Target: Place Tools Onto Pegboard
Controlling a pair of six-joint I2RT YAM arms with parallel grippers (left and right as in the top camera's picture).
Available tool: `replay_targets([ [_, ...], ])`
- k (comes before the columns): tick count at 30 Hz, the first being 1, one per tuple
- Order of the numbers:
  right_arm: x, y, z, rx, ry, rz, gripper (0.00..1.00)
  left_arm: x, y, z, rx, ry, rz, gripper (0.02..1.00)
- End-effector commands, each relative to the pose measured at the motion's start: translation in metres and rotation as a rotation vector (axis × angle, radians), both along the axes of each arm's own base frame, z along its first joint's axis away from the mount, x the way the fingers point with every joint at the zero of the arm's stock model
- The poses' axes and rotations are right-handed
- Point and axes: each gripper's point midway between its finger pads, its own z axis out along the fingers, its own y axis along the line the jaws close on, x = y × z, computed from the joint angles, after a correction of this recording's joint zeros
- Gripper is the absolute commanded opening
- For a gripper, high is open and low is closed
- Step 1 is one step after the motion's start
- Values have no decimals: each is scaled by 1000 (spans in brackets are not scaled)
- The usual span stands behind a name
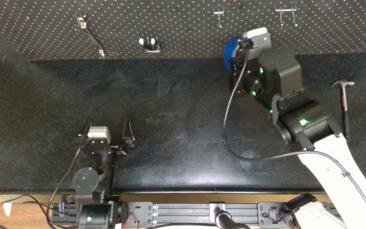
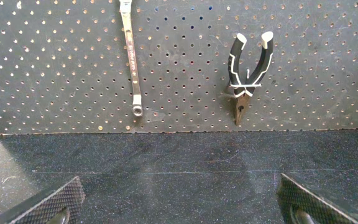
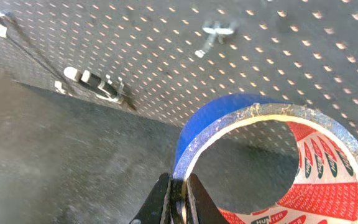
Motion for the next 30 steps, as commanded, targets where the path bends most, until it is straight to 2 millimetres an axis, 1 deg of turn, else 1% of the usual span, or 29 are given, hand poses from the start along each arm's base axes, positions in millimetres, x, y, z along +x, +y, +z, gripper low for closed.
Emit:
replay_targets([
  [1,0,17,28,-16,-142,74,75,-1,0,0,12,0,1,996],
  [4,2,18,34,-11,-167,76,75,-1,0,0,12,0,1,996],
  [8,6,18,33,-20,-177,69,75,-1,0,0,12,0,1,996],
  [12,19,18,24,-44,-178,43,75,-1,0,0,11,0,1,996],
  [17,34,25,14,-67,-193,55,73,-1,0,0,12,0,1,996],
  [25,57,35,-9,-83,-187,54,75,-1,0,0,12,0,1,996],
  [30,69,41,-17,-88,-202,58,75,-1,0,0,12,0,1,996],
])
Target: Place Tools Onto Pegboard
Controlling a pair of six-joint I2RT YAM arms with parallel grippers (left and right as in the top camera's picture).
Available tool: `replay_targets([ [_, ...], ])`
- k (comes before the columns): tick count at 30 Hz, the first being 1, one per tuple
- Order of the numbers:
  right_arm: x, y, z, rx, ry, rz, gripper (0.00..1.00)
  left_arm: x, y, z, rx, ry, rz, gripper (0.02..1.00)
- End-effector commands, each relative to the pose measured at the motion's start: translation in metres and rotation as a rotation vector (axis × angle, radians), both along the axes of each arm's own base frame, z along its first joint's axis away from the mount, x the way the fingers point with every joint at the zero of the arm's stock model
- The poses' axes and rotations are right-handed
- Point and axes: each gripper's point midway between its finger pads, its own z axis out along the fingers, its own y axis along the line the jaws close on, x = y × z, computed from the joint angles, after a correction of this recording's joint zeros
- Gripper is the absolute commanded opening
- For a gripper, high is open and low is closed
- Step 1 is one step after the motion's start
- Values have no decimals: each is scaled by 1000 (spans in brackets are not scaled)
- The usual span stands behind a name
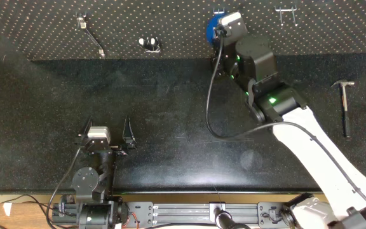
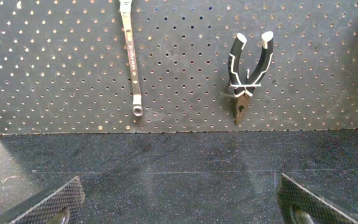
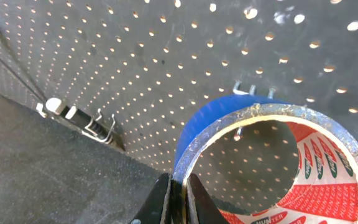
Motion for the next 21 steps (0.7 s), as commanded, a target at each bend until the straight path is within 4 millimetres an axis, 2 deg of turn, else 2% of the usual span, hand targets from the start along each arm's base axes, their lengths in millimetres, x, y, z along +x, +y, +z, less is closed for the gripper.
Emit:
replay_targets([
  [1,10,6,-2,-19,-35,6,75,-1,0,0,12,0,1,996],
  [9,18,10,-7,-33,-54,13,75,-1,0,0,11,0,1,996],
  [20,18,11,-8,-30,-54,19,77,-1,0,0,12,0,1,996],
  [21,17,11,-8,-30,-53,21,108,-1,0,0,12,-1,1,996],
])
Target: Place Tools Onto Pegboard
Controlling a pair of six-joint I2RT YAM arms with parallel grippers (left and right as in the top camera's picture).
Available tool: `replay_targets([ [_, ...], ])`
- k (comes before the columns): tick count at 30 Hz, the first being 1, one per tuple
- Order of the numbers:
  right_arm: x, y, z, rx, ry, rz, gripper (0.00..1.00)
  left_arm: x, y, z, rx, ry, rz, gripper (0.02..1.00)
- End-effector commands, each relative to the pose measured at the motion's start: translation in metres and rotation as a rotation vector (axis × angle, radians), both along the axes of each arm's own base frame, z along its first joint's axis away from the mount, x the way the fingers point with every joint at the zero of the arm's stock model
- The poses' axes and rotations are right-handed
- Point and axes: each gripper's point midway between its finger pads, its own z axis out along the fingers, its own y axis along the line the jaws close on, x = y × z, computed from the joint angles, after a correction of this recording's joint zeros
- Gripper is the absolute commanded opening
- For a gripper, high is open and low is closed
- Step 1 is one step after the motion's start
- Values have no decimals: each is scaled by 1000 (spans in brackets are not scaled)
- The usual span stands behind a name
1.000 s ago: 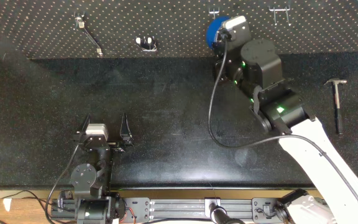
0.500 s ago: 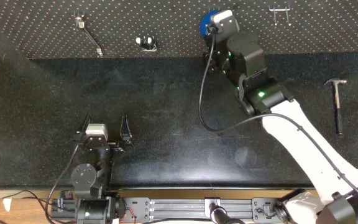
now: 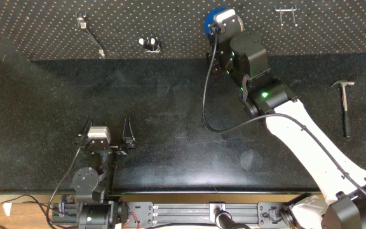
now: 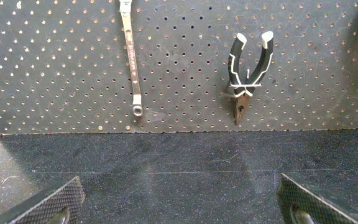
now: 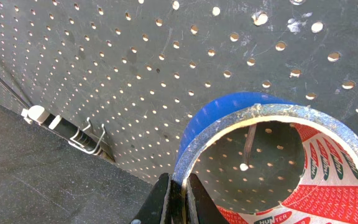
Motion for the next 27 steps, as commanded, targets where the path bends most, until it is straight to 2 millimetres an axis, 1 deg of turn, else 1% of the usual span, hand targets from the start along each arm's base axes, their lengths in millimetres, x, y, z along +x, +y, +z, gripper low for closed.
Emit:
replay_targets([
  [1,0,5,0,-11,-10,20,213,-1,0,0,11,-1,1,996],
  [2,0,5,-1,-13,-6,20,240,-1,0,0,12,-1,1,996],
  [3,0,5,-2,-14,-4,20,244,-1,0,0,12,-1,1,996],
  [9,-2,5,-5,-20,10,23,251,-1,0,0,12,-1,1,996],
  [14,-6,5,-11,-30,39,31,248,-1,0,0,11,-1,1,996],
  [19,-15,7,-16,-36,75,58,251,-1,0,0,12,-1,1,996],
  [22,-25,1,-13,-48,98,58,248,-1,0,0,12,-1,1,996],
  [23,-31,-2,-12,-55,112,57,266,-1,0,0,12,-1,1,996],
  [24,-36,-6,-12,-65,124,50,318,-1,0,0,11,-1,1,996],
  [26,-45,-15,-11,-86,147,31,347,-1,0,0,12,-1,1,996],
  [27,-52,-21,-11,-102,164,16,411,-1,0,0,12,-1,1,998],
])
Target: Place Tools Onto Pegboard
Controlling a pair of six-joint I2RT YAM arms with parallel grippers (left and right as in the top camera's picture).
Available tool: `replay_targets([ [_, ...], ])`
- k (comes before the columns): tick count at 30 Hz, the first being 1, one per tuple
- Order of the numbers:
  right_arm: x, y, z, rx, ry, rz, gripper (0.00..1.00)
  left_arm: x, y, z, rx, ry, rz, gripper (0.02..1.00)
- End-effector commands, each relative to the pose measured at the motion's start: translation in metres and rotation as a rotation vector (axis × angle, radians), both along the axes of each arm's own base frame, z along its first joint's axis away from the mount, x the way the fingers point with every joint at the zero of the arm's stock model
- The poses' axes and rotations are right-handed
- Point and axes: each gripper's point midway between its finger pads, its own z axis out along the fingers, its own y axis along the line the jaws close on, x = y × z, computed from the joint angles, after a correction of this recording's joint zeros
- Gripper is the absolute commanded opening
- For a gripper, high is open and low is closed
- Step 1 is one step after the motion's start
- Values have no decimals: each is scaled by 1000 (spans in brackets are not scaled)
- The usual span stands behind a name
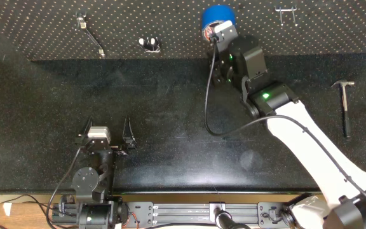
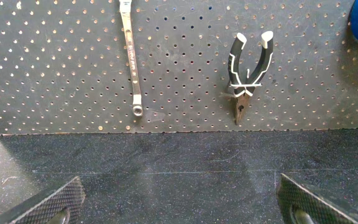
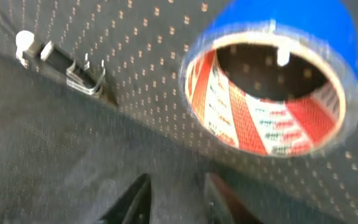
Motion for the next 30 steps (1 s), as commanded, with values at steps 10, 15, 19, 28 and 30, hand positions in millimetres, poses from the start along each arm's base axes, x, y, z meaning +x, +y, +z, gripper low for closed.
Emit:
replay_targets([
  [10,-92,-57,33,-106,102,-51,991,-1,0,0,9,-1,1,996],
  [15,-122,-93,58,-99,68,-117,993,-1,0,0,9,-1,1,996],
  [19,-144,-152,39,-150,195,-286,993,-1,0,0,9,-1,1,996],
  [28,-150,-248,-23,-189,518,-433,996,-1,0,0,9,-1,1,996],
  [30,-148,-258,-34,-194,567,-441,996,-1,0,0,9,-1,1,996],
])
